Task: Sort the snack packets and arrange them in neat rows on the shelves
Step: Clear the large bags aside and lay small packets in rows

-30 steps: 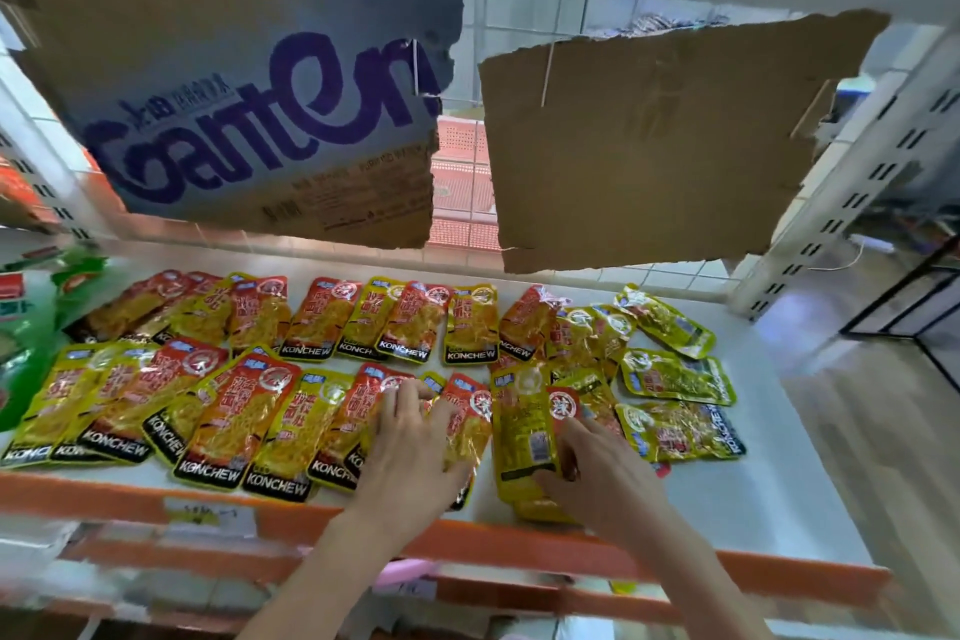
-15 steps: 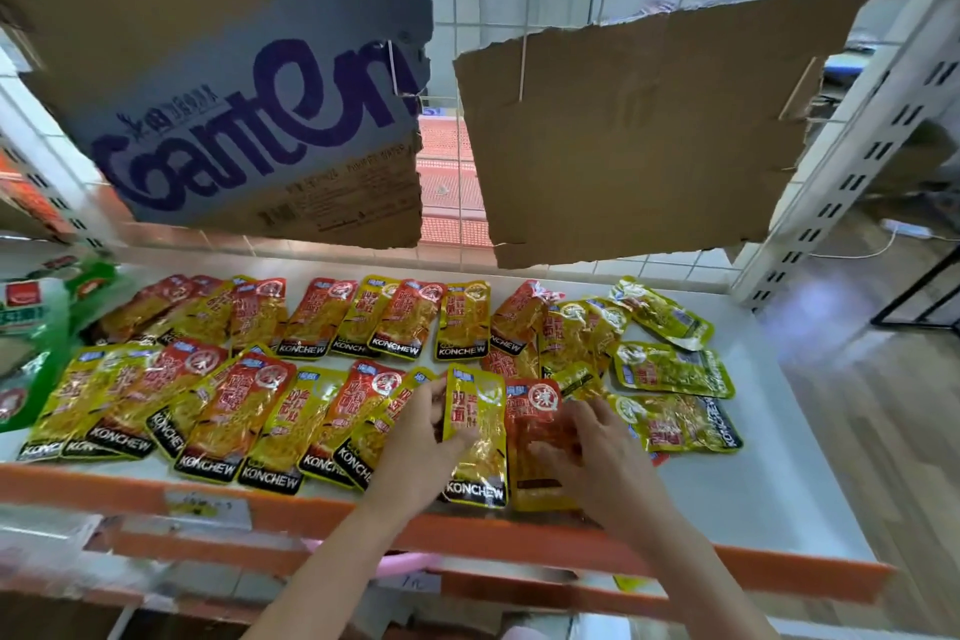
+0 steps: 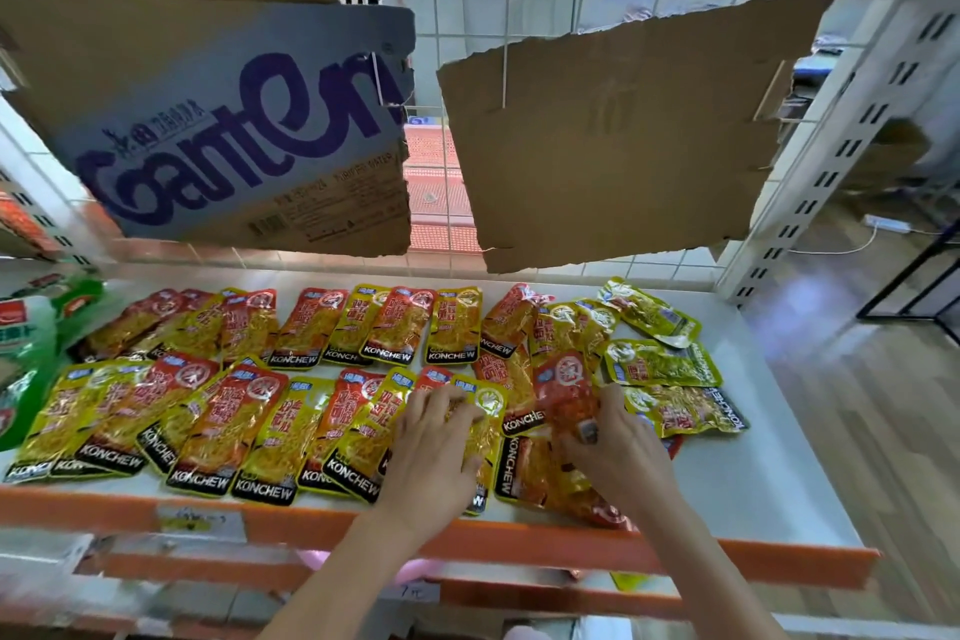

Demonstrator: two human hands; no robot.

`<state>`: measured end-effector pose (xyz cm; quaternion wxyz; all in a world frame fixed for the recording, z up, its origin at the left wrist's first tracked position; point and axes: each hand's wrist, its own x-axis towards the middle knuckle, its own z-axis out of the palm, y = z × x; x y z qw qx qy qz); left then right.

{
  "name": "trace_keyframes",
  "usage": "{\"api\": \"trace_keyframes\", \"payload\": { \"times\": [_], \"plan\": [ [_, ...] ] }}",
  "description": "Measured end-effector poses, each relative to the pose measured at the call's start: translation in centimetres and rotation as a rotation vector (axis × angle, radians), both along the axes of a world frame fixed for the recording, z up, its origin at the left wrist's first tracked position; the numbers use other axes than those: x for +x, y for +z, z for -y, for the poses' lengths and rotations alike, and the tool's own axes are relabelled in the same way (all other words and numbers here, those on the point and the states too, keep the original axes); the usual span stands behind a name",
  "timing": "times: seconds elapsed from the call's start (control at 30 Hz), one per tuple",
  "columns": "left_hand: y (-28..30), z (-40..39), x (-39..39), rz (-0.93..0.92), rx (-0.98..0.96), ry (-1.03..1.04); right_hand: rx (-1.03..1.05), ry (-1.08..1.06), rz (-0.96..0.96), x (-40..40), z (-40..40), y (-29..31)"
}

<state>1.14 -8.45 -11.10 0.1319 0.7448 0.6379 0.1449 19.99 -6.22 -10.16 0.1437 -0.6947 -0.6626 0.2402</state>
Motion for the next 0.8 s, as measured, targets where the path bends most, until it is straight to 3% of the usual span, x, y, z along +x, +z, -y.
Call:
{"api": "trace_keyframes", "payload": {
  "times": [0.2,0.37,0.5,0.63,0.73,0.8],
  "plan": [
    [0.6,-1.3,2.1,-0.061,0.006,-0.068,-0.013,-0.188,-0.161,2.8,-0.6,0.2],
    [1.0,-0.9,4.2,-0.367,-0.131,-0.076,-0.05,-0.292,-0.307,4.3,-0.8,0.7],
    [0.7,-0.4,4.7,-0.381,-0.141,-0.101,-0.13,-0.063,-0.222,4.7,0.4,0.9],
    [-0.1,0.0,4.6,-0.28,-0.098,-0.092,-0.165,0.15,-0.21,4.1,1.2,1.6],
    [-0.6,0.1,4.3,-0.247,-0.074,-0.118,-0.221,0.163,-0.225,3.7,1.0,2.0],
    [-0.6,-0.1,4.3,-0.231,-0.086,-0.186,-0.252,0.057,-0.408,3.6,0.6,2.1]
  ]
}}
